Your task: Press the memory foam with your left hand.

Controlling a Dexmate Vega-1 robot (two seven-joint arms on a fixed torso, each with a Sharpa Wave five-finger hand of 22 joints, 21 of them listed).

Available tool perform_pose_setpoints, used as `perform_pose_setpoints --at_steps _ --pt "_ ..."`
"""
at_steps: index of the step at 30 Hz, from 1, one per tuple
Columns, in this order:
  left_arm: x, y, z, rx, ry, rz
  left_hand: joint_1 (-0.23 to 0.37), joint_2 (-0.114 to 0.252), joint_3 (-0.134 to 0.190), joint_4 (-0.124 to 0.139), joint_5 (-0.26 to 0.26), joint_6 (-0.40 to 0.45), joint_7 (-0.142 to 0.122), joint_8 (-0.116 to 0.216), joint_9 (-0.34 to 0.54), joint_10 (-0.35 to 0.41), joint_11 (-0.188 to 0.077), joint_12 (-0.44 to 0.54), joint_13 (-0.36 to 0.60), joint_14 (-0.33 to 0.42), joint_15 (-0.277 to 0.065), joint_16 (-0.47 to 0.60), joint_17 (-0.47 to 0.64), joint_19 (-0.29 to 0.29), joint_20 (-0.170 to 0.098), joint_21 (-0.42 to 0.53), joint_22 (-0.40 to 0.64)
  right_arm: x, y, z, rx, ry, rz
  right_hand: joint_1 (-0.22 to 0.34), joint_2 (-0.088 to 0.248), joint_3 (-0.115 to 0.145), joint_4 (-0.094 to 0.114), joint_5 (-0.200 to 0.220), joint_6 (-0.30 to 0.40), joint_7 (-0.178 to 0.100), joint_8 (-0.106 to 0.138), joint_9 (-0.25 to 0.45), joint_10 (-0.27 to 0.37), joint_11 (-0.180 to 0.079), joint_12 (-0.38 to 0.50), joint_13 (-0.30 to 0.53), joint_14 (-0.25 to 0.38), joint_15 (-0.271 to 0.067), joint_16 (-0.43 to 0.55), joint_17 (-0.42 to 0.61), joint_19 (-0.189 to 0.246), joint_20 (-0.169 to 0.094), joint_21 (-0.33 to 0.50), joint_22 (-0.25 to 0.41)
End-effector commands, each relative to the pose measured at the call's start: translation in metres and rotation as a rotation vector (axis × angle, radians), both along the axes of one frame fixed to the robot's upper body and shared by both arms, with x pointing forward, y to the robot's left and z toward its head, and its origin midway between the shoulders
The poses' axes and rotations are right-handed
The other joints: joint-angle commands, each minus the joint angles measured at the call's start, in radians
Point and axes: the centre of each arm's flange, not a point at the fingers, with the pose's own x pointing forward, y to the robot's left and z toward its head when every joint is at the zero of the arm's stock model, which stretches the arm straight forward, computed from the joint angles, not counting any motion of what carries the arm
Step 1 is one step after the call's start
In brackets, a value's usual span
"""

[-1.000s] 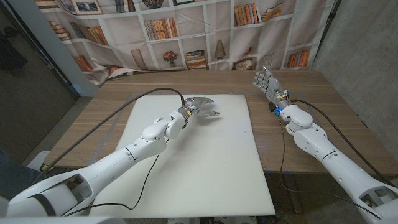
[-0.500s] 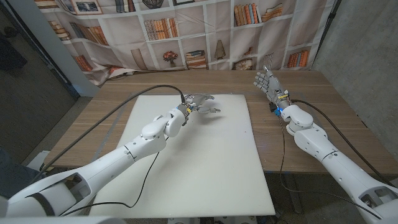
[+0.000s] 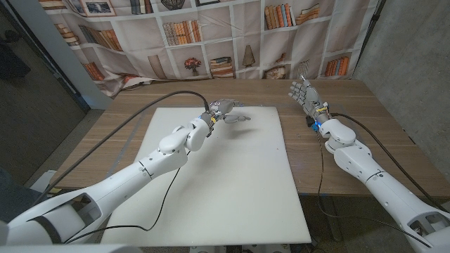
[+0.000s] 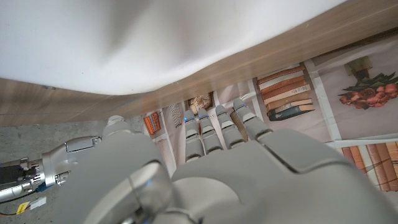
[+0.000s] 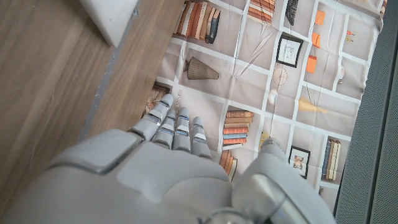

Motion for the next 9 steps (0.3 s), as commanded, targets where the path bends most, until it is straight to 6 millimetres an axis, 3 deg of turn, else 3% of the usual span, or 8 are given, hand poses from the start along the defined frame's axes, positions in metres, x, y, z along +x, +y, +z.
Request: perform_pose_setpoints --at_steps 1,9 --pt "-0.0069 0.0022 0.0097 -0.016 -0.033 -0.002 0.004 -0.005 -0.002 -0.004 0.004 0.010 0.002 0.000 0.002 0.008 -0.002 -0.003 0.002 0.009 0.001 -0.003 0.003 0.000 -0.004 -0.006 -0.001 0.0027 -0.0005 -0.0011 0.004 0.001 0.002 0.006 0.002 0.001 -0.007 -0.002 0.007 0.000 0.000 0.006 0.008 -0.001 -0.001 0.002 0.005 -0.003 -0.003 0.002 0.011 -0.001 -0.002 0.003" --pt "-0.0085 0.0039 0.0095 -0.027 -0.034 -0.003 0.005 -0.003 -0.002 -0.004 0.004 0.015 0.002 0.000 0.002 0.009 -0.003 -0.003 0.002 0.010 0.002 -0.003 0.003 -0.001 -0.006 -0.006 0.000 0.0029 0.0007 -0.0025 0.007 0.000 0.002 0.006 0.003 0.001 -0.007 -0.002 0.007 0.001 0.000 0.006 0.007 -0.001 -0.002 0.002 0.006 -0.003 -0.003 0.002 0.011 -0.002 -0.002 0.003"
